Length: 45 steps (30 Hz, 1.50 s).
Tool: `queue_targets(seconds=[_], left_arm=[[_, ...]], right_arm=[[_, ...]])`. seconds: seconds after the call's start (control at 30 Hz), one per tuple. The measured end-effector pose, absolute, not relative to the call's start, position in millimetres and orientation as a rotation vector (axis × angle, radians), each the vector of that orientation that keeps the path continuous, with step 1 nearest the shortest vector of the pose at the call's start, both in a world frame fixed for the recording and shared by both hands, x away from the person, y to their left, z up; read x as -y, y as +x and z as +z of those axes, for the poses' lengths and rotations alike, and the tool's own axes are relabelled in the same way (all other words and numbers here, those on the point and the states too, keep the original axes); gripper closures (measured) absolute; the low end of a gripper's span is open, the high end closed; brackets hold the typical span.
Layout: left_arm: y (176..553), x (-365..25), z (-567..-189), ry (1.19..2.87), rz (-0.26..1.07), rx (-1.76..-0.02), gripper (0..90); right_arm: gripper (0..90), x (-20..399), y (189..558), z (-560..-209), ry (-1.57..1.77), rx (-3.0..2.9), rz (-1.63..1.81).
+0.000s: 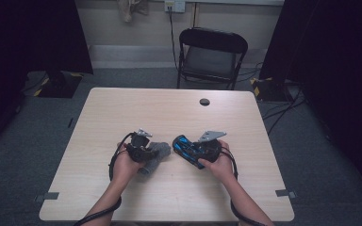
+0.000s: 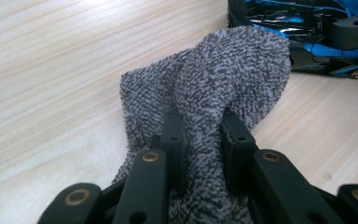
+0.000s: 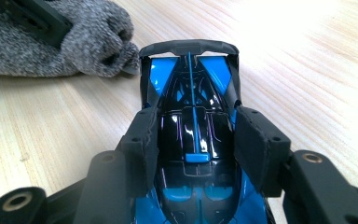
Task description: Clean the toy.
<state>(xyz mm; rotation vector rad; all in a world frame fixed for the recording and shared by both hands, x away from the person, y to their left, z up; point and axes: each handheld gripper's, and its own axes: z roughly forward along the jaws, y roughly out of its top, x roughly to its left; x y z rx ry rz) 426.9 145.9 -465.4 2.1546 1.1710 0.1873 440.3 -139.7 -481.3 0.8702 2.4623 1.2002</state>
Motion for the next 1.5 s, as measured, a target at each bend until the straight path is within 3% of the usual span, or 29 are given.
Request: queue_targets(seconds=[0.8, 1.03, 1.13, 1.5], left_arm=[[372, -109, -469, 2.228, 0.075, -0.948, 70.4], [370, -111, -466, 2.185, 0.124, -0.899, 43.3], [369, -117, -459, 2.166, 0.142, -0.892, 36.0], [363, -159, -451, 2.138, 0.19, -0.909, 29.0]], right_arm=[[50.7, 141, 439, -483, 0.883, -2.445, 1.219], [50.6, 141, 439, -483, 0.892, -2.442, 1.221], [50.7, 141, 439, -483, 0.891, -2.441, 1.224], [50.6, 142, 439, -484, 0.896, -2.438, 1.241]])
